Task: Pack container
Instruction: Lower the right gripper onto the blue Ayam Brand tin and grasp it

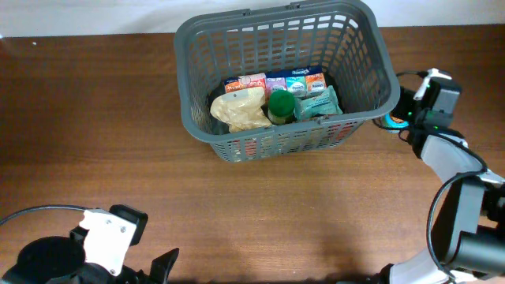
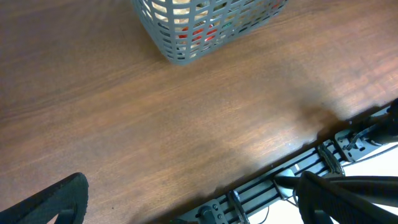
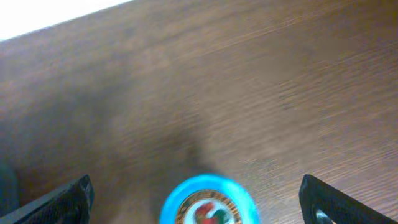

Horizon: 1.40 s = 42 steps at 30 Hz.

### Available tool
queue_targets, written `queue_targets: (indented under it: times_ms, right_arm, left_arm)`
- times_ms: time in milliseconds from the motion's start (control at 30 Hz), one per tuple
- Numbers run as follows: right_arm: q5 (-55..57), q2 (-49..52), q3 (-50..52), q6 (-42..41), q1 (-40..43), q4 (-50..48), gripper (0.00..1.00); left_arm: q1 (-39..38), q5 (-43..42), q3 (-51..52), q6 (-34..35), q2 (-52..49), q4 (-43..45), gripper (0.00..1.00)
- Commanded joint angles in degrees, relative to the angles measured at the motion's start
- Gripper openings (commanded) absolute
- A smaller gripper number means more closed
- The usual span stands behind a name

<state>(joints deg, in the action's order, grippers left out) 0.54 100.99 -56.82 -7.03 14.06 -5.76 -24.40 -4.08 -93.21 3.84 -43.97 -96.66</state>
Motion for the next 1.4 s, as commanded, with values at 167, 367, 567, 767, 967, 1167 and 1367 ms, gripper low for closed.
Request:
queue_targets:
  times_ms: [167, 367, 567, 767, 967, 1167, 1367]
  right_arm:
    - [2.1, 5.25, -0.35, 0.74, -0.92, 0.81, 0.99]
    - [2.82, 6.58, -0.35, 0.33, -0.92, 1.31, 0.99]
    - [2.91, 9.01, -0.35, -1.01, -0.92, 1.31, 0.99]
    - [2.91, 10.19, -0.35, -1.01, -0.92, 1.27, 0.99]
    - [2.71, 11.74, -0.35, -1.01, -0.92, 1.25, 0.99]
    - [2.69, 12.52, -0.35, -1.03, -0.94, 1.22, 0.97]
    - [2.71, 12.55, -0.37, -1.03, -0.94, 1.18, 0.88]
  left_arm:
    - [-0.09, 0.46, 0.07, -1.11, 0.11, 0.0, 0.99]
    - [-0.09, 0.46, 0.07, -1.11, 0.11, 0.0, 0.99]
    - [-0.09, 0.46, 0.07, -1.11, 0.11, 0.02, 0.99]
    - [-0.09, 0.46, 0.07, -1.11, 0.11, 0.0, 0.99]
    - [-0.09, 0.46, 0.07, -1.11, 0.11, 0.0, 0.99]
    - [-0.09, 0.46, 0.07, -1.11, 0.11, 0.0, 0.99]
    - [-0.09, 0.46, 0.07, -1.11, 0.11, 0.0, 0.99]
